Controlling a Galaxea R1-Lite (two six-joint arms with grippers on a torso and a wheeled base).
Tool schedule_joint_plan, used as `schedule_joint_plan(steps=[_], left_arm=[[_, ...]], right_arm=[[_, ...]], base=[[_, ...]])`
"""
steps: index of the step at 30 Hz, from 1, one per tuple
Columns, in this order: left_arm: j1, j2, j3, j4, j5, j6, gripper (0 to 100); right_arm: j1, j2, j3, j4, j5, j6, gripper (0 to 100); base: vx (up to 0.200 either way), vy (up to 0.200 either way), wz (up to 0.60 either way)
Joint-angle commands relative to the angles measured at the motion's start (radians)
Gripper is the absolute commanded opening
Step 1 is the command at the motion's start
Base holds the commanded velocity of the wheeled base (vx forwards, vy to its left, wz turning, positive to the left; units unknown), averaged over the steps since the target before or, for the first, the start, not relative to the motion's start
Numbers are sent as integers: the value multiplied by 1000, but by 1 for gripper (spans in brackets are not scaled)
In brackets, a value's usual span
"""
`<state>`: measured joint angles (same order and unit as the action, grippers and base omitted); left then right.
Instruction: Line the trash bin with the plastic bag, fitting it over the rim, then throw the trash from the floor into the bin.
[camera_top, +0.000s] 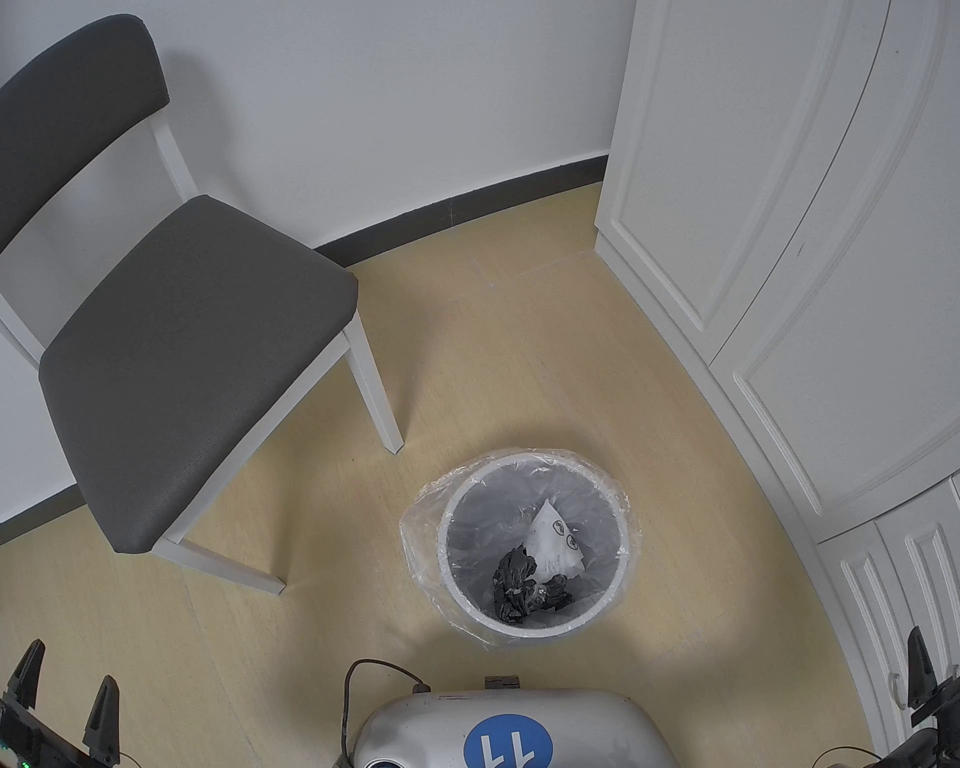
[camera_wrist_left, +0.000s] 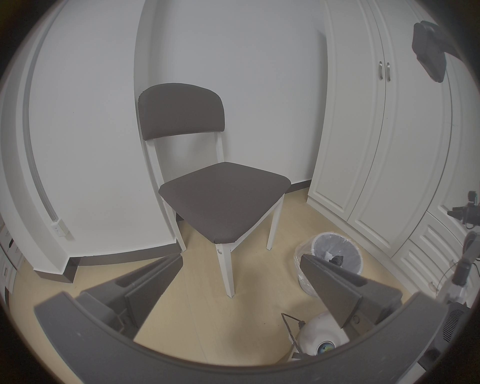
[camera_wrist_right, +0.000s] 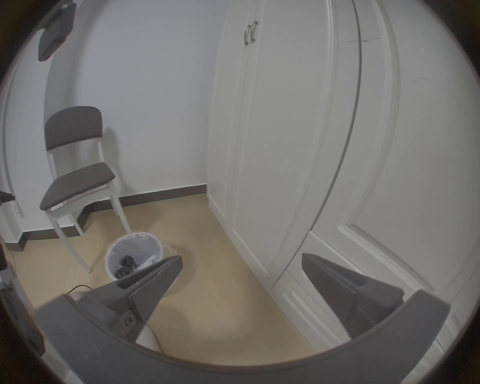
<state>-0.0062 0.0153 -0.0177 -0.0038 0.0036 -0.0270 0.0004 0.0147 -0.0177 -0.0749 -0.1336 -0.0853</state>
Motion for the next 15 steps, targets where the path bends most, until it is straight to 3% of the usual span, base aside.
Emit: schedule_joint_plan(steps=[1,9,15], left_arm=[[0,-15,18,-1,1,1,100],[0,-15,18,-1,3,4,100],[0,-15,18,-1,3,6,100]], right_arm=[[1,-15,18,1,16,6,100],[1,-15,18,3,40,13,100],[0,-15,16,10,135,61,100]], base=[[0,0,0],[0,0,0],[0,0,0]])
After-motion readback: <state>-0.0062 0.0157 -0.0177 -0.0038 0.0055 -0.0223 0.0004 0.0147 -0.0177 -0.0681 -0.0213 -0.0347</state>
